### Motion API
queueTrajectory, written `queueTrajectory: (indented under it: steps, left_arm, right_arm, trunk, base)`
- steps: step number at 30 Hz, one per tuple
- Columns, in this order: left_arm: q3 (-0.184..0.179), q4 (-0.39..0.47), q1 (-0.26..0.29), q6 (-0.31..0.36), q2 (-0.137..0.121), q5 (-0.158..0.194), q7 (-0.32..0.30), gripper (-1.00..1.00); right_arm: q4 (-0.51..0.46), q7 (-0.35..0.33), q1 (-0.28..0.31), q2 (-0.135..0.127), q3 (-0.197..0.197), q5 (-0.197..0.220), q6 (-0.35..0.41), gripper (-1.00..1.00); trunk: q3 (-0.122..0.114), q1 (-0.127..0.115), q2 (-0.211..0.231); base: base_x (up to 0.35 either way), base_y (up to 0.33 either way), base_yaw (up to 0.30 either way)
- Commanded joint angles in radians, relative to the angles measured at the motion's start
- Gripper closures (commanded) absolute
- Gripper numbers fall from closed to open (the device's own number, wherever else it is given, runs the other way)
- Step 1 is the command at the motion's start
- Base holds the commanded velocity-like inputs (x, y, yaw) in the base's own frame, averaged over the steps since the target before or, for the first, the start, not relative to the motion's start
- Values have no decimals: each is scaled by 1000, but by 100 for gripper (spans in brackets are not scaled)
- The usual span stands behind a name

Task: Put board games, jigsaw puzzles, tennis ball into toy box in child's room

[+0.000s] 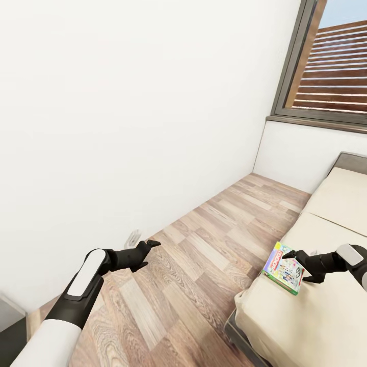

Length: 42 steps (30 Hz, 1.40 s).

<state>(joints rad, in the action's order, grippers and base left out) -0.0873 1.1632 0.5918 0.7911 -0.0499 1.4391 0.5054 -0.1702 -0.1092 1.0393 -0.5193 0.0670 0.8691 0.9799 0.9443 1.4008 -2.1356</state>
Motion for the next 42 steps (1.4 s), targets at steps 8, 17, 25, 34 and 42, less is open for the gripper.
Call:
queueTrajectory:
  steps: [8, 17, 25, 34, 42]
  left_arm:
    - [-2, 1, 2, -1, -1, 11, 10, -100]
    - [-2, 1, 2, -1, -1, 11, 10, -100]
    - [-2, 1, 2, -1, -1, 11, 10, -100]
    - [-2, 1, 2, -1, -1, 11, 10, -100]
    - [-2, 1, 2, -1, -1, 11, 10, -100]
  right_arm:
    - [0, -10, 0, -1, 7, -5, 2, -100]
    - [0, -10, 1, -3, 7, -5, 3, -100]
    - [0, -10, 1, -4, 7, -5, 3, -100]
    - [0, -10, 1, -4, 7, -5, 3, -100]
    - [0, -10, 0, -4, 7, -5, 3, -100]
  trunk:
    - [1, 0, 0]
    - [1, 0, 0]
    - [1, 0, 0]
    - [1, 0, 0]
    - [1, 0, 0]
  base:
    - [0, 0, 87]
    - [0, 0, 49]
    - [0, 0, 13]
    - [0, 0, 3]
    - [0, 0, 1]
